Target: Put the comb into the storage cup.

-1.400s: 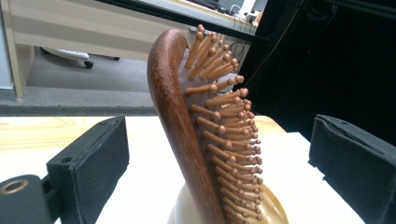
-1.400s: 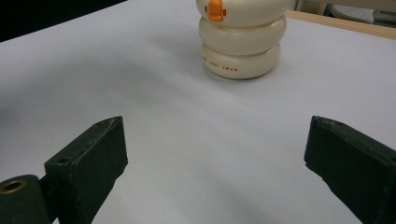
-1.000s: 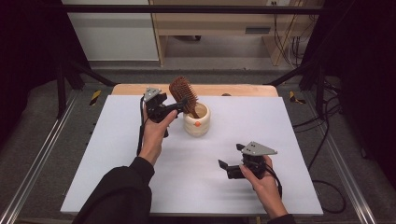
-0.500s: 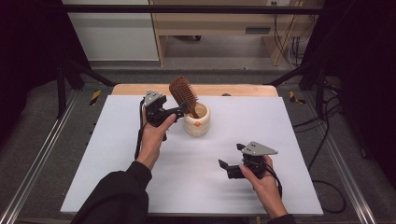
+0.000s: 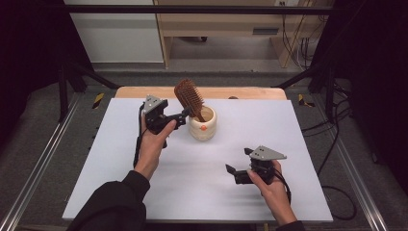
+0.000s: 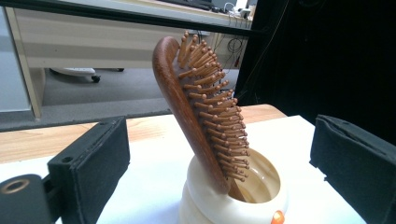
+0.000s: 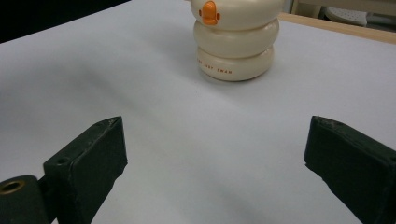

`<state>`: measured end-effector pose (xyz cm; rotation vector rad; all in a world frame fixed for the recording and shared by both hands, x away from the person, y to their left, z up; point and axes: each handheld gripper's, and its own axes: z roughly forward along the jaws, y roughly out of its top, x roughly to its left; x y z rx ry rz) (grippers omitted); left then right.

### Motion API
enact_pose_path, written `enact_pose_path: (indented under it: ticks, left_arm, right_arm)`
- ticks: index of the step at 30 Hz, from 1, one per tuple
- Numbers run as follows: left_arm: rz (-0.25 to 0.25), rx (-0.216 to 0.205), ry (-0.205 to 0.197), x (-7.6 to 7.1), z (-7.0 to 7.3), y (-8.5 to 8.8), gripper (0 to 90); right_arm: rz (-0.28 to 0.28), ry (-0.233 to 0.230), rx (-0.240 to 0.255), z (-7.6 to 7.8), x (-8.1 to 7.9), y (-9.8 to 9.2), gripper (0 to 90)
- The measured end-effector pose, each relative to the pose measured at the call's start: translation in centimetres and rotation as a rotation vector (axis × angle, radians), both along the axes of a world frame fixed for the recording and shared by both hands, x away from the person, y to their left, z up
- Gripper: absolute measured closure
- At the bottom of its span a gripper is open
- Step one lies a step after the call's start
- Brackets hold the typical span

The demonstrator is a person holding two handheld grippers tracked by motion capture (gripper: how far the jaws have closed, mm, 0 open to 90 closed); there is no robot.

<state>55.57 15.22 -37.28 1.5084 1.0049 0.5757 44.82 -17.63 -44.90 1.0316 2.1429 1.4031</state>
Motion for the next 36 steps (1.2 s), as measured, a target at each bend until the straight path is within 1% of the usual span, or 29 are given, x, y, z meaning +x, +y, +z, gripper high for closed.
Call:
enact_pose_path:
  ticks: [8,11,13,15,16,18,21,26,27,30,36]
  left_arm:
    - [-0.001,0.012,-0.011,-1.1,0.2,1.7,4.4]
    - [0.008,0.006,-0.02,-1.6,0.5,2.6,4.2]
    - [0.02,-0.005,-0.025,-1.9,0.6,3.2,4.3]
    - [0.024,-0.009,-0.038,-2.3,0.7,3.9,4.2]
    - [0.024,-0.007,-0.041,-2.5,0.7,4.2,4.2]
    - [0.028,-0.015,-0.044,-3.0,0.8,4.7,4.2]
    - [0.022,-0.016,-0.048,-3.8,1.0,5.5,4.2]
    - [0.016,-0.001,-0.074,-5.5,0.9,6.8,4.2]
    - [0.015,0.001,-0.076,-5.7,0.9,7.0,4.2]
    - [0.02,0.009,-0.085,-6.5,0.7,7.9,4.2]
    - [0.03,0.011,-0.1,-7.7,0.3,9.6,4.1]
  right_arm:
    - [-0.013,-0.003,0.007,0.1,0.0,-0.4,6.1]
    - [-0.017,-0.002,0.01,0.2,-0.1,-0.5,6.1]
    - [-0.019,-0.005,0.016,0.3,-0.1,-0.6,6.1]
    - [-0.021,-0.007,0.019,0.3,-0.2,-0.7,6.1]
    - [-0.025,-0.013,0.023,0.4,-0.2,-0.8,6.1]
    - [-0.032,-0.014,0.03,0.5,-0.2,-1.1,6.1]
    - [-0.041,-0.018,0.039,0.6,-0.3,-1.5,6.0]
    - [-0.058,-0.023,0.03,0.7,-0.5,-2.2,6.1]
    - [-0.061,-0.035,0.023,0.7,-0.5,-2.4,6.1]
    - [-0.077,-0.058,0.021,0.7,-0.7,-2.7,5.5]
    - [-0.104,-0.108,0.023,0.9,-1.1,-3.1,4.8]
